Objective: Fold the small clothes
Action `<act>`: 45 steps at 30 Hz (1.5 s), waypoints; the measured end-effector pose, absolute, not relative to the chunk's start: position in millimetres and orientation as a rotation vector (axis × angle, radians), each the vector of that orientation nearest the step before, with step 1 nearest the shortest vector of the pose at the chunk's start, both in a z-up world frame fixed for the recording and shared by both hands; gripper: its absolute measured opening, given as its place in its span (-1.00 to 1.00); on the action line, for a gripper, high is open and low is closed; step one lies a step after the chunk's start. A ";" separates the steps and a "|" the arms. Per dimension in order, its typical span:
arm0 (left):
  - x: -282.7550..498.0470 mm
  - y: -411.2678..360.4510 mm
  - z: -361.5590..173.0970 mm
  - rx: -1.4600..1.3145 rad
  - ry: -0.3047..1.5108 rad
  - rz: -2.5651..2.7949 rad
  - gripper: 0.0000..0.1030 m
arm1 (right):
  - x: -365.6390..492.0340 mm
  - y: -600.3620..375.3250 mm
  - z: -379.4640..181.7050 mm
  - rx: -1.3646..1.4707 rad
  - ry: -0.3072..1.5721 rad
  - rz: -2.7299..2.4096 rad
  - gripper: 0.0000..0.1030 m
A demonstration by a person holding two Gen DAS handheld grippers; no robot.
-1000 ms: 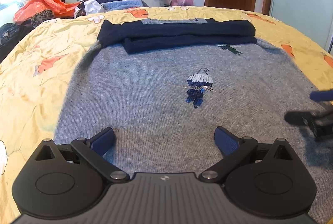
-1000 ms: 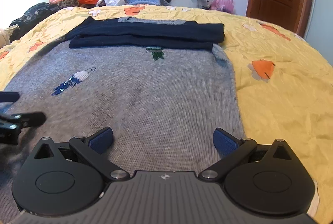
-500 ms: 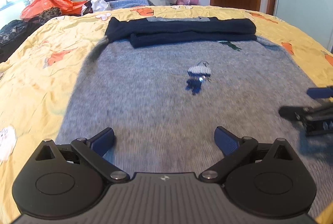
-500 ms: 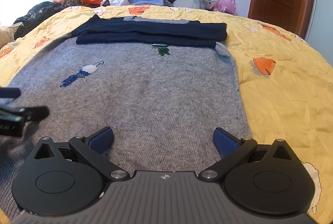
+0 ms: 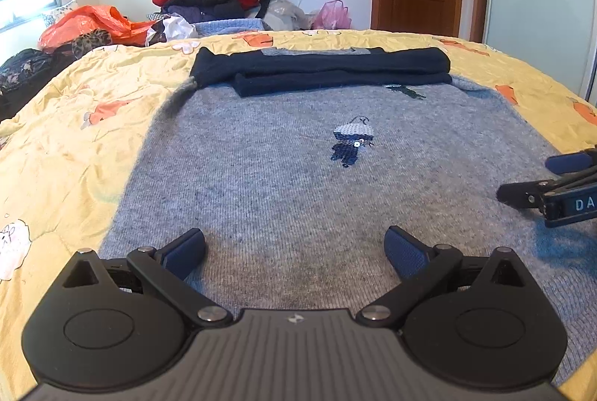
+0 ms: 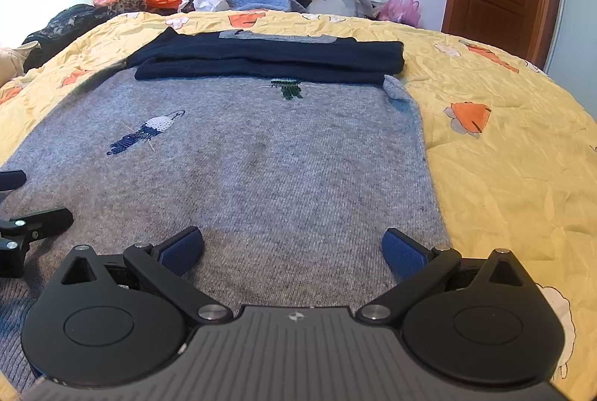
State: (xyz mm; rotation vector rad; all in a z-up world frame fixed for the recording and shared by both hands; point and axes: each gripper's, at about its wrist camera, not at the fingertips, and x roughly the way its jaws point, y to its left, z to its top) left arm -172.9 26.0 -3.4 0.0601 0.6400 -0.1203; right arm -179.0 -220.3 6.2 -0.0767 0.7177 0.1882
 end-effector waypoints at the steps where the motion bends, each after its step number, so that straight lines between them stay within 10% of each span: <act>1: -173.3 26.0 -3.6 0.060 0.639 -0.120 1.00 | -181.9 -220.5 6.6 -0.076 0.720 0.179 1.00; 22: -251.0 45.6 8.4 0.123 0.646 -0.150 1.00 | -286.3 -256.4 20.3 -0.093 0.710 0.338 0.98; 39: -234.3 158.9 -16.5 -0.951 0.870 -0.526 0.98 | -253.2 -364.7 3.2 0.839 0.960 0.553 0.99; 45: -229.4 168.6 -20.8 -0.970 0.892 -0.479 0.58 | -253.3 -355.8 0.4 0.828 0.995 0.564 0.49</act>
